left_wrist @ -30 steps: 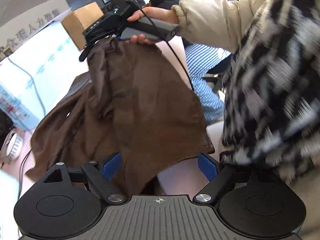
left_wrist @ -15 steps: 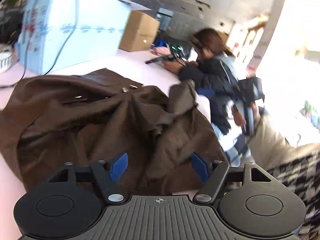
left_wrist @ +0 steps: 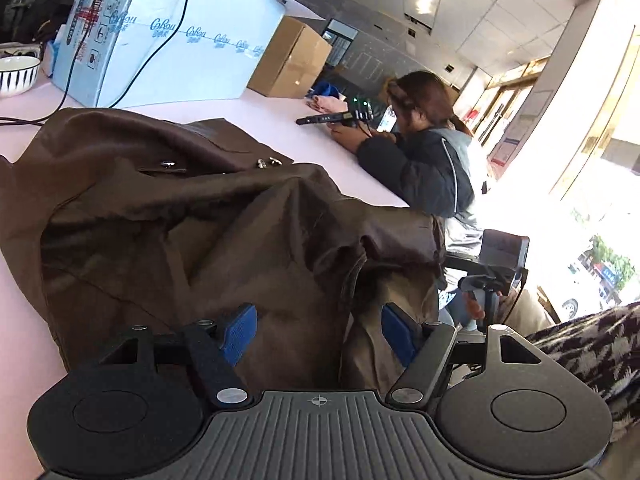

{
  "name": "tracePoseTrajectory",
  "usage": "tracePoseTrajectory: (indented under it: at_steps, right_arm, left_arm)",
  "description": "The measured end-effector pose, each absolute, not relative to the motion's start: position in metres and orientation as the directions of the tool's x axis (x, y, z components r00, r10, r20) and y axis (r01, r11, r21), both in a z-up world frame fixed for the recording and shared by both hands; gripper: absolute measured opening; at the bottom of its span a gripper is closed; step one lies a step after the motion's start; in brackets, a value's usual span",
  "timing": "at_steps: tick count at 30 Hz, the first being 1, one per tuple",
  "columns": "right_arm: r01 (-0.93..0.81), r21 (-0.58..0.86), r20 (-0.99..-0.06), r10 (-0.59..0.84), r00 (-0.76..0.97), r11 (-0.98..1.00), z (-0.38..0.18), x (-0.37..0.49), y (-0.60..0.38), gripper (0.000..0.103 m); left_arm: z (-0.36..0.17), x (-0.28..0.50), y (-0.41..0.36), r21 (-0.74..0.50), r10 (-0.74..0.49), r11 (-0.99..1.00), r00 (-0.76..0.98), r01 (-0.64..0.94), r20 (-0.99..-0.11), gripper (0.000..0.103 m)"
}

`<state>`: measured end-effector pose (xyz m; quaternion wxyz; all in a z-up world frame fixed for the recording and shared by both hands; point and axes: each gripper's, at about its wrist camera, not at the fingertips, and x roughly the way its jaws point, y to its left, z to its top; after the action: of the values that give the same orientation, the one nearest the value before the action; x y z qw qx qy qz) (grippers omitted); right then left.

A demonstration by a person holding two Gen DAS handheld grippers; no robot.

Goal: Fold clothes

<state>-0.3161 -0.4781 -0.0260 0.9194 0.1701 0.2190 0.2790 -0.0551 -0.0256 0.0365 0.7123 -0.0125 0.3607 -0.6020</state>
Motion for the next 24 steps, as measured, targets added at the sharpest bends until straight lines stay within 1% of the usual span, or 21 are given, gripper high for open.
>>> tracePoseTrajectory:
  at_steps: [3, 5, 6, 8, 9, 10, 13, 14, 16, 19, 21, 24]
  right_arm:
    - [-0.542, 0.417, -0.339, 0.678, 0.652, 0.730, -0.021, -0.309, -0.450, 0.102]
    - [-0.571, 0.405, -0.364, 0.699, 0.615, 0.714, -0.017, -0.298, -0.430, 0.101]
    - [-0.574, 0.406, -0.374, 0.702, 0.606, 0.711, -0.013, -0.293, -0.424, 0.098]
    - [-0.564, 0.415, -0.397, 0.700, 0.594, 0.714, -0.006, -0.281, -0.415, 0.067]
    - [-0.550, 0.424, -0.411, 0.694, 0.591, 0.720, -0.002, -0.273, -0.412, 0.016]
    - [-0.551, 0.434, -0.401, 0.701, 0.591, 0.713, 0.002, -0.269, -0.408, 0.006]
    - [-0.570, 0.440, -0.353, 0.717, 0.600, 0.694, 0.015, -0.258, -0.389, 0.006]
    - [-0.561, 0.466, -0.316, 0.721, 0.617, 0.684, 0.022, -0.253, -0.386, 0.006]
    - [-0.542, 0.519, -0.240, 0.721, 0.650, 0.661, 0.035, -0.244, -0.380, 0.006]
    - [-0.484, 0.680, -0.094, 0.720, 0.688, 0.551, 0.055, -0.212, -0.388, 0.006]
    - [-0.444, 0.742, -0.051, 0.703, 0.709, 0.502, 0.063, -0.184, -0.394, 0.006]
    - [-0.355, 0.763, -0.088, 0.631, 0.771, 0.540, 0.068, -0.143, -0.395, 0.006]
  left_arm:
    - [0.035, -0.061, -0.024, -0.438, -0.859, 0.287, 0.027, 0.852, -0.511, 0.071]
    - [0.035, -0.065, -0.020, -0.429, -0.856, 0.296, 0.038, 0.853, -0.516, 0.071]
    - [0.035, -0.067, -0.018, -0.426, -0.855, 0.300, 0.042, 0.853, -0.518, 0.071]
    - [0.036, -0.069, -0.014, -0.421, -0.851, 0.310, 0.052, 0.853, -0.522, 0.071]
    - [0.037, -0.071, -0.010, -0.415, -0.849, 0.317, 0.061, 0.853, -0.524, 0.072]
    - [0.038, -0.073, -0.006, -0.407, -0.848, 0.325, 0.072, 0.854, -0.525, 0.072]
    - [0.042, -0.078, 0.011, -0.398, -0.849, 0.361, 0.121, 0.843, -0.514, 0.073]
    - [0.043, -0.079, 0.016, -0.398, -0.849, 0.370, 0.132, 0.839, -0.511, 0.073]
    - [0.047, -0.083, 0.031, -0.395, -0.850, 0.395, 0.167, 0.829, -0.499, 0.077]
    - [0.054, -0.092, 0.053, -0.379, -0.845, 0.428, 0.214, 0.820, -0.491, 0.078]
    - [0.059, -0.100, 0.064, -0.355, -0.832, 0.444, 0.232, 0.823, -0.503, 0.079]
    - [0.062, -0.125, 0.073, -0.268, -0.788, 0.455, 0.244, 0.849, -0.565, 0.080]
